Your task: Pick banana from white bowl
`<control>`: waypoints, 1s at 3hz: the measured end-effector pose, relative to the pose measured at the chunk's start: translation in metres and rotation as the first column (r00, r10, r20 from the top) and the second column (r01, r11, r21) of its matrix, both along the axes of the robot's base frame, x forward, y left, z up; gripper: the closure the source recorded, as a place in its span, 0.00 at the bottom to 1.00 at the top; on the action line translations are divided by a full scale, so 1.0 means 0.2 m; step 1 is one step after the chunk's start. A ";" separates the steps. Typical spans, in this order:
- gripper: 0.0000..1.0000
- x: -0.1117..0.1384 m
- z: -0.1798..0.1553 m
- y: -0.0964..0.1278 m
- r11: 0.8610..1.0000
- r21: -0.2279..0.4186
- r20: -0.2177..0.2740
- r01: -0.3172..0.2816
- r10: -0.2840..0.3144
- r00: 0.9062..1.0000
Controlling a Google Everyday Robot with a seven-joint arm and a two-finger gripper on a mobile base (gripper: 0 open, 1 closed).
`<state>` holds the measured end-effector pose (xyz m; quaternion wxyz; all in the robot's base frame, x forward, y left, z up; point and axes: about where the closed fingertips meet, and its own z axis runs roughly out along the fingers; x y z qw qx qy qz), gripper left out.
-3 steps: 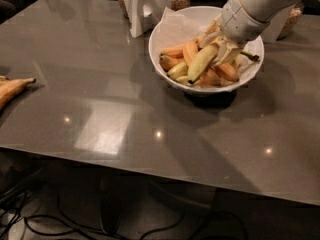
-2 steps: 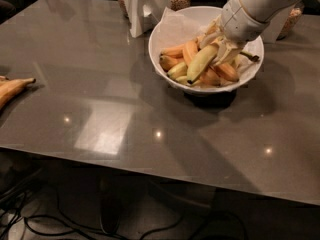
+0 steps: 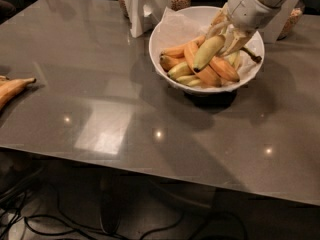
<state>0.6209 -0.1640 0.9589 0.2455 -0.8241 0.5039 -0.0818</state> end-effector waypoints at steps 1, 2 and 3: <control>1.00 -0.04 0.12 -0.05 0.999 -0.041 -0.005 0.003 -0.003 1.000; 1.00 -0.10 0.26 -0.10 0.996 -0.083 -0.034 0.016 -0.019 0.999; 1.00 -0.12 0.39 -0.12 0.992 -0.115 -0.026 0.047 -0.050 0.998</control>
Offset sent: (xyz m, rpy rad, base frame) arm -0.0476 -0.0398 0.0904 -0.1511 0.1148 -0.0334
